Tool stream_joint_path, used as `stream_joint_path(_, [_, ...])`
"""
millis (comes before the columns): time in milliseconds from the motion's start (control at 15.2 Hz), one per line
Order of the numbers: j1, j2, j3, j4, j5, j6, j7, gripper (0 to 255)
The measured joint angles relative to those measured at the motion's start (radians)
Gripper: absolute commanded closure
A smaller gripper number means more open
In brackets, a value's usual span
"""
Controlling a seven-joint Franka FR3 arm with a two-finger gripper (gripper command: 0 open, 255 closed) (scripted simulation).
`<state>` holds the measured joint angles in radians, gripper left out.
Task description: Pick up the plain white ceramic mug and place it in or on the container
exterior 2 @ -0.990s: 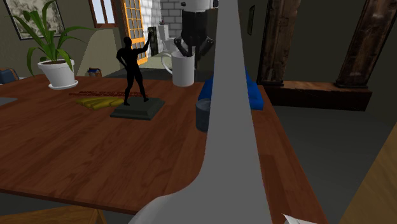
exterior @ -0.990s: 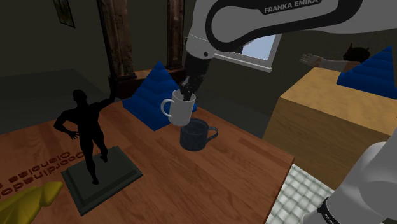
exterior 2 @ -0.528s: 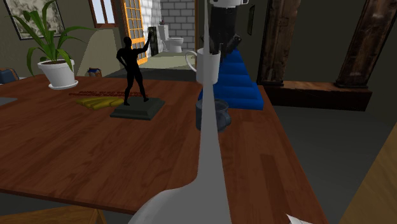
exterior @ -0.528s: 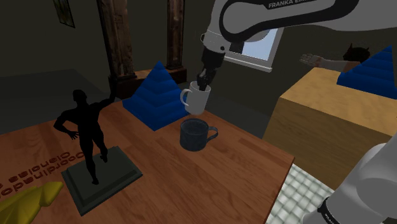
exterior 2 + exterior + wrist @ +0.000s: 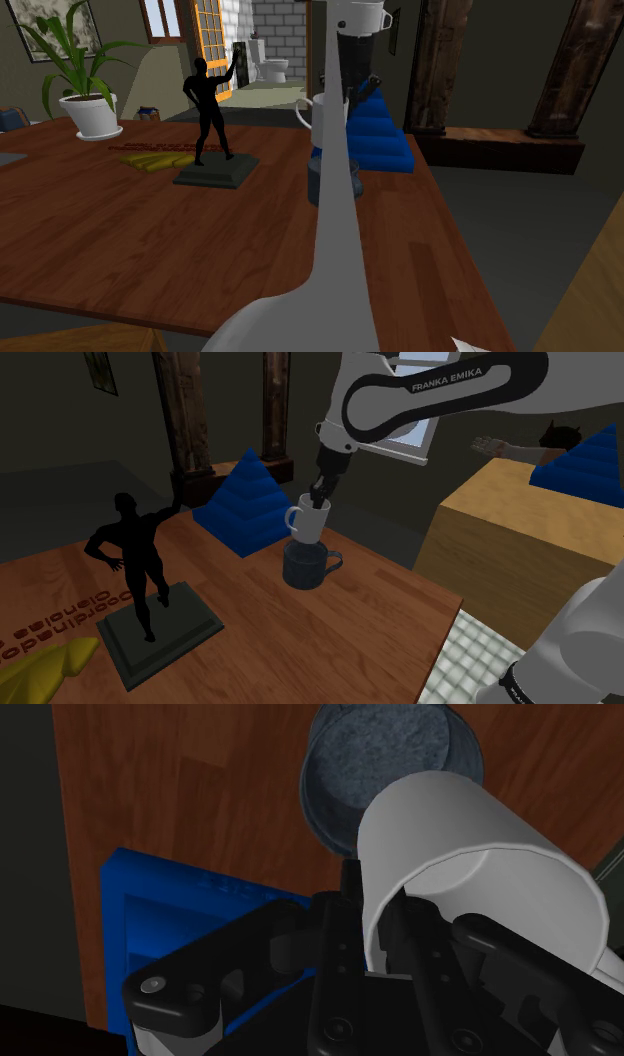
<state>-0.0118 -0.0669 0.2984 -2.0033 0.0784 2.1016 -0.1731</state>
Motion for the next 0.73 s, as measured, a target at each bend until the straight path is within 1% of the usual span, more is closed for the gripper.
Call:
stream_joint_path(594, [0.002,0.031,0.004,-0.091,-0.006,0.121,0.001,255])
stream_joint_path(726, [0.002,0.037,0.004,-0.094,-0.007,0.129,0.001,255])
